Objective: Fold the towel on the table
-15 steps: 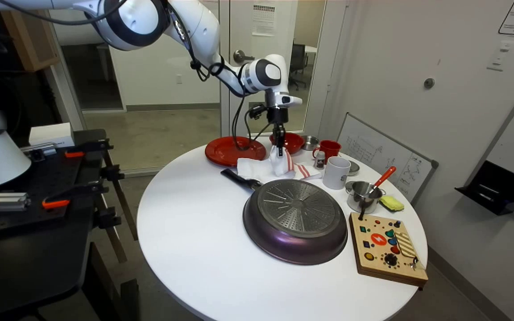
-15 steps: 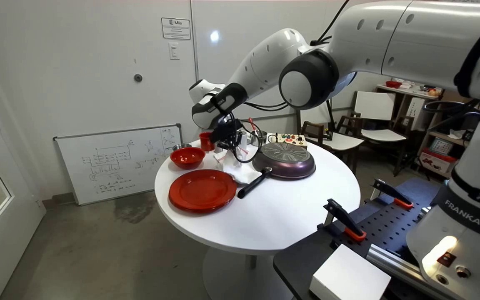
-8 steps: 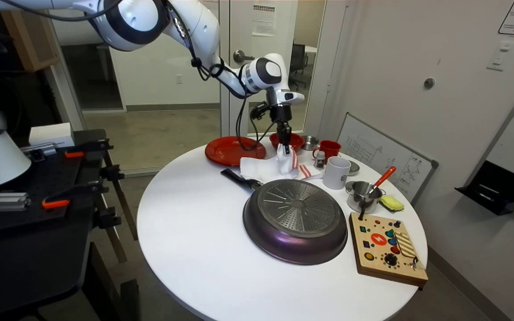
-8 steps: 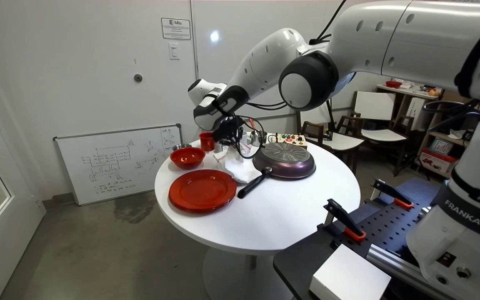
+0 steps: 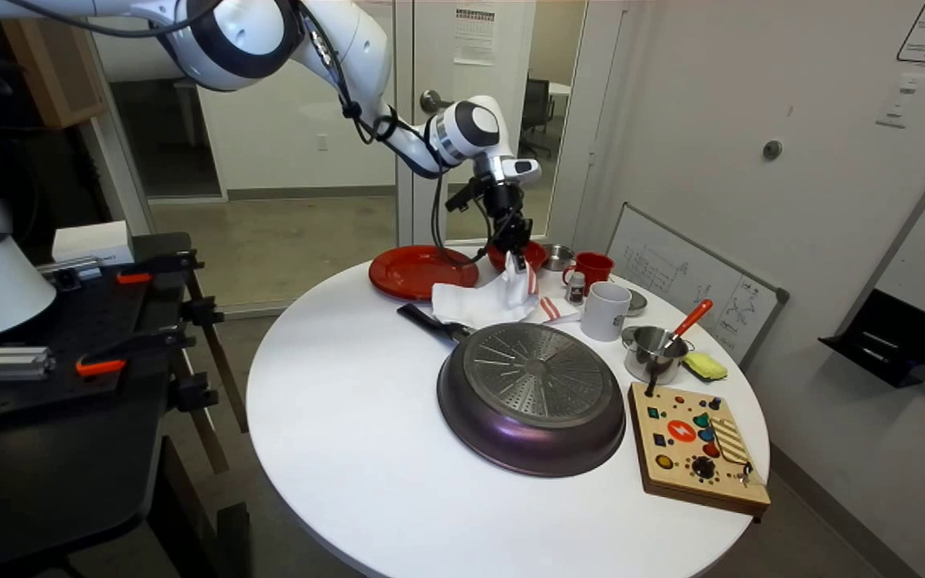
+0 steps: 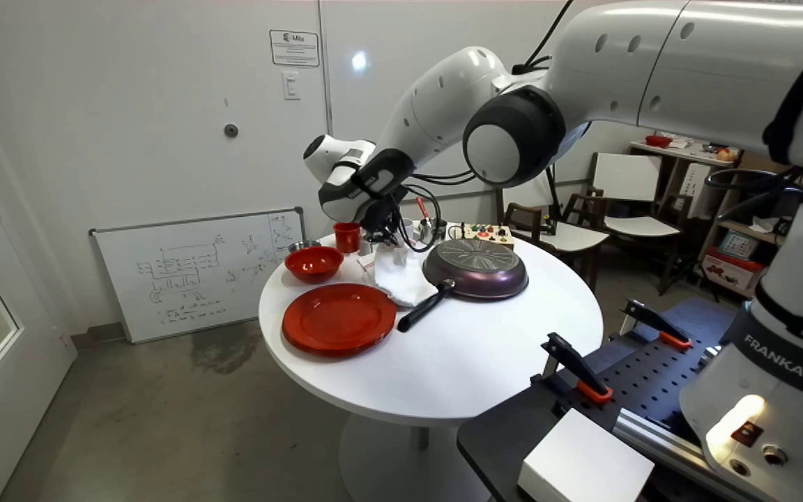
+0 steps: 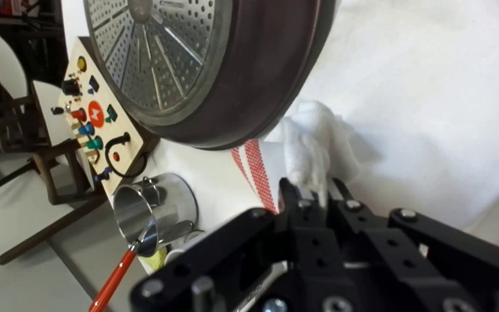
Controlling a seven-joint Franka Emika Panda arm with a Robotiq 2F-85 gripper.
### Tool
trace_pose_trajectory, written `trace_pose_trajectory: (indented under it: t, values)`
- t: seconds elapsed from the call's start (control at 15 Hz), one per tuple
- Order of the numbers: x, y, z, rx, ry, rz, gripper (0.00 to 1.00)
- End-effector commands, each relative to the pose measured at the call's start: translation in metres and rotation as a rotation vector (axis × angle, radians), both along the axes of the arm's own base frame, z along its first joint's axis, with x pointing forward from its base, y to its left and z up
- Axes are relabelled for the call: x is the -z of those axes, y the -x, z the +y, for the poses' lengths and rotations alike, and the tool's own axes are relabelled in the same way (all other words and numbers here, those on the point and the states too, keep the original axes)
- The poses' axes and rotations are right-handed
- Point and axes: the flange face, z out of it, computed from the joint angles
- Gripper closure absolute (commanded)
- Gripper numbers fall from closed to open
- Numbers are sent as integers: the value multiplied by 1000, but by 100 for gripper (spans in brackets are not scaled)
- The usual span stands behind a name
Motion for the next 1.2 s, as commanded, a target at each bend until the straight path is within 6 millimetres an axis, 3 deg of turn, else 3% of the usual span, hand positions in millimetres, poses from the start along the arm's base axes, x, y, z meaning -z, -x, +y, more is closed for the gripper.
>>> trace_pose_trajectory:
  t: [0.0,0.6,0.87,1.13]
  values:
    - [-5,-4,3,-144,128,19,66]
    - [-31,-20,11,-406,478,-64,2]
    - [-45,-26,8,-360,496,-128,0]
    - [-65,-22,-12,-217,355,54,0]
